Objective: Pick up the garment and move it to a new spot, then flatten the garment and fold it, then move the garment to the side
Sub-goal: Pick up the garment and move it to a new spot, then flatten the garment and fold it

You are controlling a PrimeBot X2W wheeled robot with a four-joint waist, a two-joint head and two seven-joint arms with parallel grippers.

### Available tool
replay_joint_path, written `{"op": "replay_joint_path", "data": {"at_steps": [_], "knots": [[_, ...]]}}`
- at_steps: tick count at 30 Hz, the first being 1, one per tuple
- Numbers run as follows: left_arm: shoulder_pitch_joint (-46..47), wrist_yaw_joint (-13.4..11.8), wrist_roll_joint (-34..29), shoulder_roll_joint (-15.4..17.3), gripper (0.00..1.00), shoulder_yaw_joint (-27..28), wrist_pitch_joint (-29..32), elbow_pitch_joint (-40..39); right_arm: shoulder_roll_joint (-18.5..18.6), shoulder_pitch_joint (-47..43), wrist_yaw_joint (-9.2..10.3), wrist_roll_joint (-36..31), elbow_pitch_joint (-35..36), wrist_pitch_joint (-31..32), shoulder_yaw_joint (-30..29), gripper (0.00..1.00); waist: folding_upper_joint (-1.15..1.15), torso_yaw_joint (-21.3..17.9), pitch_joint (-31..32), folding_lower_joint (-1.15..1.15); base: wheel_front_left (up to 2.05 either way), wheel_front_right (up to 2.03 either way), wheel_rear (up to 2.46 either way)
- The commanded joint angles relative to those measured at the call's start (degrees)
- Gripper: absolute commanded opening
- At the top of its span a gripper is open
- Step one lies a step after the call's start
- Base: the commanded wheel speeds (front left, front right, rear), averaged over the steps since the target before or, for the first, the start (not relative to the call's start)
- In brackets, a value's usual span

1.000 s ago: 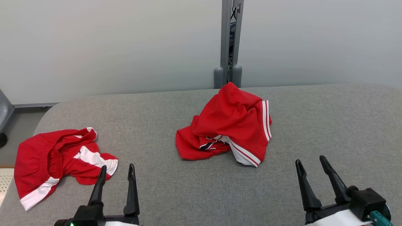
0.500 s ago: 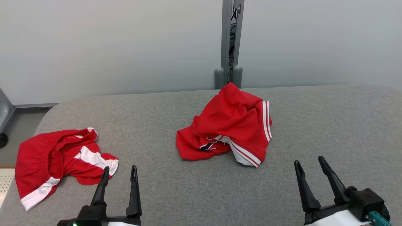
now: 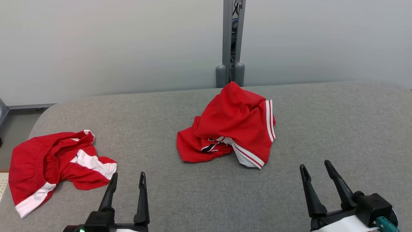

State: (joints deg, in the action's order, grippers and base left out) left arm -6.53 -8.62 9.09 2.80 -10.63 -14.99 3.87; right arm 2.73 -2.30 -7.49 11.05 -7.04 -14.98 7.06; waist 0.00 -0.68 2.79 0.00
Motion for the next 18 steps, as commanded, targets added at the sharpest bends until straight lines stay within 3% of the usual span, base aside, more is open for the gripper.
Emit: {"op": "replay_joint_path", "data": {"at_steps": [1, 7, 18], "knots": [[1.1, 0.3, 0.1, 0.2, 1.0, -0.2, -0.2, 0.2, 0.3, 0.4, -0.01, 0.1, 0.0, -0.3, 0.0, 1.0, 0.0, -0.3, -0.3, 0.0, 0.0, 0.0, 0.0], [5.4, 1.8, 0.8, 0.2, 1.0, -3.3, -0.2, 3.2, 0.3, 1.4, -0.01, -0.9, 0.0, -0.3, -0.3, 1.0, 0.0, -2.5, -2.2, 0.0, 0.0, 0.0, 0.0], [19.2, 5.8, -1.2, 0.2, 1.0, -14.9, -0.2, 12.9, 0.3, 4.8, -0.01, -0.8, 1.3, -0.3, -1.0, 1.0, 0.0, -10.3, -9.4, 0.0, 0.0, 0.0, 0.0]]}}
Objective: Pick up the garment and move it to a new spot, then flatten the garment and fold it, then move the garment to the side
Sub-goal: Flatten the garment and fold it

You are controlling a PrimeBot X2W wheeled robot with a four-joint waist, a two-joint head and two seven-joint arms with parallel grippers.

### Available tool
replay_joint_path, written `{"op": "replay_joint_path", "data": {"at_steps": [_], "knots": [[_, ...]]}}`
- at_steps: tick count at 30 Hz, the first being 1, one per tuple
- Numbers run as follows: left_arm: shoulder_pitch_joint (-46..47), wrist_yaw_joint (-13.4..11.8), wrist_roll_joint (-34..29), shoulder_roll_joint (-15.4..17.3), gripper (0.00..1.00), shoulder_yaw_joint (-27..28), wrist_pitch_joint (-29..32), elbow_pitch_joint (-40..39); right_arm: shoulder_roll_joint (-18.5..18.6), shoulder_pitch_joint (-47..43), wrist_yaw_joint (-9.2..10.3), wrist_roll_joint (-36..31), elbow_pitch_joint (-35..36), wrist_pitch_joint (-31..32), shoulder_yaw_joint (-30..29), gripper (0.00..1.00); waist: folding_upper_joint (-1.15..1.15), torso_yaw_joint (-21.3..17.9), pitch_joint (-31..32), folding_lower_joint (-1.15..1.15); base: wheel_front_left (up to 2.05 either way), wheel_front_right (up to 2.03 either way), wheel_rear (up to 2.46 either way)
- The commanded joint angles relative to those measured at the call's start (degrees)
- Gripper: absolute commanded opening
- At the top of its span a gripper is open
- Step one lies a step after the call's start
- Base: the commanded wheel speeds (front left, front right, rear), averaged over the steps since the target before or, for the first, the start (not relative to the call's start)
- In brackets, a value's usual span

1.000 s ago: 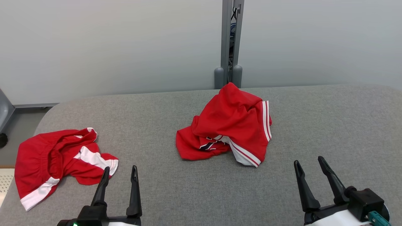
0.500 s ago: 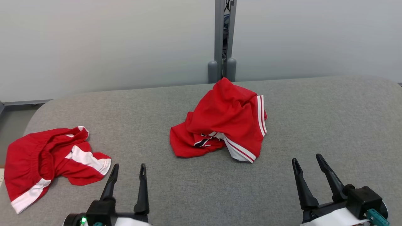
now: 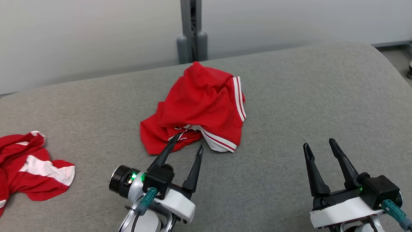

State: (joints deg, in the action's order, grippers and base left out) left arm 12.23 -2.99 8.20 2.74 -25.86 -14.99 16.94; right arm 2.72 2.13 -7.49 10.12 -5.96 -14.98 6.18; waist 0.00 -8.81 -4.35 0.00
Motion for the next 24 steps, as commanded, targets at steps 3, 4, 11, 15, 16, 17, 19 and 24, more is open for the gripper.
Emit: {"op": "replay_joint_path", "data": {"at_steps": [3, 4, 11, 15, 16, 17, 19, 24], "knots": [[5.2, 1.0, -1.3, 0.3, 1.0, -3.3, -0.2, 3.1, 0.3, 2.1, -0.01, 1.2, 0.6, -0.3, -0.6, 1.0, 0.0, -5.3, -5.5, 0.0, 0.0, 0.0, 0.0], [6.3, 1.5, -1.1, 0.3, 1.0, -4.1, -0.3, 3.7, 0.3, 2.4, -0.01, 1.5, 0.7, -0.3, -0.7, 1.0, 0.0, -6.1, -6.2, 0.0, 0.0, 0.0, 0.0], [12.8, 5.2, -0.9, 0.4, 1.0, -9.6, -0.2, 12.2, 0.3, 3.7, -0.01, 3.2, 0.6, -0.3, -1.0, 1.0, 0.0, -10.5, -9.1, 0.0, 0.0, 0.0, 0.0], [15.8, 4.1, 0.1, 0.3, 1.0, -11.3, -0.1, 19.8, 0.3, 4.4, -0.01, 4.2, 0.7, -0.3, -1.0, 1.0, 0.0, -12.5, -9.8, 0.0, 0.0, 0.0, 0.0], [16.6, 3.5, 0.4, 0.3, 1.0, -11.5, -0.1, 21.3, 0.3, 4.5, -0.01, 4.4, 0.7, -0.3, -1.0, 1.0, 0.0, -12.9, -9.9, 0.0, 0.0, 0.0, 0.0], [17.5, 2.7, 0.8, 0.3, 1.0, -11.6, -0.1, 22.6, 0.3, 4.6, -0.01, 4.7, 0.7, -0.3, -1.0, 1.0, 0.0, -13.2, -10.1, 0.0, 0.0, 0.0, 0.0], [18.9, 1.5, 1.6, 0.3, 1.0, -12.2, 0.0, 25.2, 0.3, 4.7, -0.01, 5.0, 0.8, -0.3, -0.9, 1.0, 0.0, -13.7, -10.5, 0.0, 0.0, 0.0, 0.0], [21.9, -1.0, 3.9, 0.3, 1.0, -13.9, 2.7, 31.3, 0.3, 5.2, -0.01, 5.4, 0.9, -0.3, -0.6, 1.0, 0.0, -14.2, -11.2, 0.0, 0.0, 0.0, 0.0]]}}
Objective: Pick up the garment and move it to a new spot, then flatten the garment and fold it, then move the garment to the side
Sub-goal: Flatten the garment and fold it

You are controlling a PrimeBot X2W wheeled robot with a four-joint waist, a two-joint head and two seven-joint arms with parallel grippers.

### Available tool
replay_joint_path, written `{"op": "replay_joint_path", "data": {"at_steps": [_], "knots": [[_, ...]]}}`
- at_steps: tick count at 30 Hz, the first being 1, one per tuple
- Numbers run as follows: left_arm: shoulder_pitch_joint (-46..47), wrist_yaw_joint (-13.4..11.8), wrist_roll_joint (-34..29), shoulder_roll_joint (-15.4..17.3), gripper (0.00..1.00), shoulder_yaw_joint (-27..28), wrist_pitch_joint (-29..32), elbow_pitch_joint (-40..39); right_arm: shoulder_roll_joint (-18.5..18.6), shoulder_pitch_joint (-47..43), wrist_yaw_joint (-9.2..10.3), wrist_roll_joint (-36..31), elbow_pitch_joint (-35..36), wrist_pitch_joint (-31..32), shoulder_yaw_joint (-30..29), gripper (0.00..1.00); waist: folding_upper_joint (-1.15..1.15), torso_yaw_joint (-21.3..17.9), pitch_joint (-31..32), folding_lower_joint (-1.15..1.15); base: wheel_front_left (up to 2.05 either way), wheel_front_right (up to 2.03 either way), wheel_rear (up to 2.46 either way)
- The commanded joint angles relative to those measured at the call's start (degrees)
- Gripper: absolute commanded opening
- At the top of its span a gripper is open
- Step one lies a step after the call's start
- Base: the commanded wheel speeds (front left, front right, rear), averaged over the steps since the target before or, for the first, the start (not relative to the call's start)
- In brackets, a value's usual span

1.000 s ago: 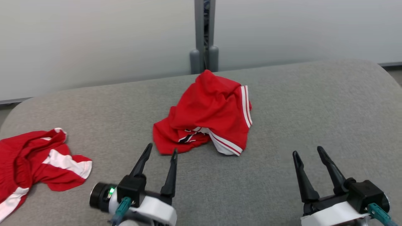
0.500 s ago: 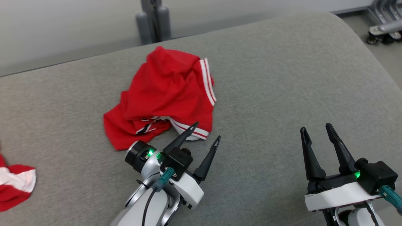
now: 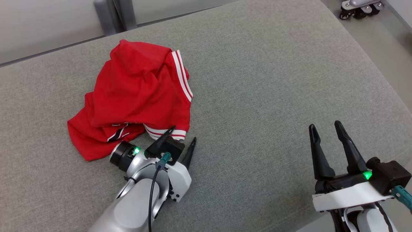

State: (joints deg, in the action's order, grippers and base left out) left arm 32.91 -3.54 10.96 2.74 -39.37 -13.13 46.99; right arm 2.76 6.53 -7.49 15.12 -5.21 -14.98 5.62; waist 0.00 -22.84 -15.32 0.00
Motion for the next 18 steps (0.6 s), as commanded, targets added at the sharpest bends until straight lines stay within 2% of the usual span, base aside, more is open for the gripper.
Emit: {"op": "replay_joint_path", "data": {"at_steps": [1, 4, 7, 9, 10, 11, 12, 18], "knots": [[1.2, -0.5, 1.1, 0.3, 1.0, -0.3, 0.9, 1.2, 0.3, 0.8, -0.01, 0.4, 0.2, -0.3, -0.1, 1.0, 0.0, -0.2, -0.3, 0.0, 0.0, 0.0, 0.0], [1.7, -1.3, 4.1, 0.4, 1.0, -1.2, 4.6, 4.0, 0.3, 0.9, -0.01, 0.6, 0.2, -0.3, 0.0, 1.0, 0.0, -0.4, -0.5, 0.0, 0.0, 0.0, 0.0], [2.2, -2.8, 6.3, 0.6, 1.0, -2.0, 5.6, 4.9, 0.3, 1.2, -0.01, 0.9, 0.2, -0.3, 0.1, 1.0, 0.0, -0.5, -0.6, 0.0, 0.0, 0.0, 0.0], [2.3, -3.3, 8.2, 0.6, 0.95, -2.4, 5.8, 5.2, 0.3, 1.2, -0.01, 1.0, 0.2, -0.3, 0.2, 1.0, 0.0, -0.4, -0.5, 0.0, 0.0, 0.0, 0.0], [2.3, -3.5, 8.9, 0.6, 0.45, -2.7, 5.8, 5.3, 0.3, 1.2, -0.01, 1.0, 0.3, -0.3, 0.1, 1.0, 0.0, -0.4, -0.5, 0.0, 0.0, 0.0, 0.0], [2.5, -3.7, 9.5, 0.6, 0.04, -3.2, 5.9, 5.5, 0.3, 1.2, -0.01, 1.0, 0.3, -0.3, 0.1, 1.0, 0.0, -0.3, -0.4, 0.0, 0.0, 0.0, 0.0], [2.7, -3.9, 10.1, 0.6, 0.0, -3.5, 6.2, 5.8, 0.3, 1.1, -0.01, 1.0, 0.3, -0.3, 0.1, 1.0, 0.0, -0.2, -0.3, 0.0, 0.0, 0.0, 0.0], [3.6, -4.3, 13.4, 0.5, 0.0, -5.1, 6.1, 6.9, 0.3, 1.0, -0.01, 0.6, 0.2, -0.3, 0.2, 1.0, 0.0, 0.3, 0.5, 0.0, 0.0, 0.0, 0.0]]}}
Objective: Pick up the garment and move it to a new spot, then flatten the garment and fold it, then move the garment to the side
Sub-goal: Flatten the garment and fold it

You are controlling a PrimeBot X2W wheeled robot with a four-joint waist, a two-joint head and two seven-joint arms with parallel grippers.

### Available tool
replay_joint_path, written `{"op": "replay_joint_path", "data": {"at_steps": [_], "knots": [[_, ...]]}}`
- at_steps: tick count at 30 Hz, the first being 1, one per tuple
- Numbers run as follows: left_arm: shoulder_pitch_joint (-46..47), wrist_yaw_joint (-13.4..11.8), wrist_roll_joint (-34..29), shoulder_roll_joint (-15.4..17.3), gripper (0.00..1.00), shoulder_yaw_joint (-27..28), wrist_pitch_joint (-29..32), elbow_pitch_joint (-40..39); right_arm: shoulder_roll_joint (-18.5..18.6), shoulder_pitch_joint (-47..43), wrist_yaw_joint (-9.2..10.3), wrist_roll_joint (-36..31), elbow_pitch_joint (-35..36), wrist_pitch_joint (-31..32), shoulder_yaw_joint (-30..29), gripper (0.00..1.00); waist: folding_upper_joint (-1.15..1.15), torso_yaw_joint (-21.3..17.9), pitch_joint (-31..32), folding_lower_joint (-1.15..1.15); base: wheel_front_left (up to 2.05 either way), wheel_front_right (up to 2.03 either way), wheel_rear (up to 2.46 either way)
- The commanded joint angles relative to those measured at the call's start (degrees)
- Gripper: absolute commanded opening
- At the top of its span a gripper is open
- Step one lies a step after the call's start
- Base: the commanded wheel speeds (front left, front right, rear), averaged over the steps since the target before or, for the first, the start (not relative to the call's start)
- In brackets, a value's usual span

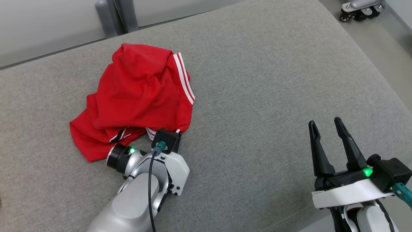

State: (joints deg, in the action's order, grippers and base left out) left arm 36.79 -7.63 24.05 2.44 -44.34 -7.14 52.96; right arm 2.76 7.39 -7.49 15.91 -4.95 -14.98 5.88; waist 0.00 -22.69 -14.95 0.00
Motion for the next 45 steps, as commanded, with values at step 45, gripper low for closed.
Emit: {"op": "replay_joint_path", "data": {"at_steps": [45], "knots": [[9.3, -2.3, 30.4, 1.0, 0.0, 9.8, -8.0, -17.5, 0.3, -0.9, -0.01, 1.9, -1.1, -0.3, 1.0, 1.0, 0.0, 3.6, 0.4, 0.0, 0.0, 0.0, 0.0]]}}
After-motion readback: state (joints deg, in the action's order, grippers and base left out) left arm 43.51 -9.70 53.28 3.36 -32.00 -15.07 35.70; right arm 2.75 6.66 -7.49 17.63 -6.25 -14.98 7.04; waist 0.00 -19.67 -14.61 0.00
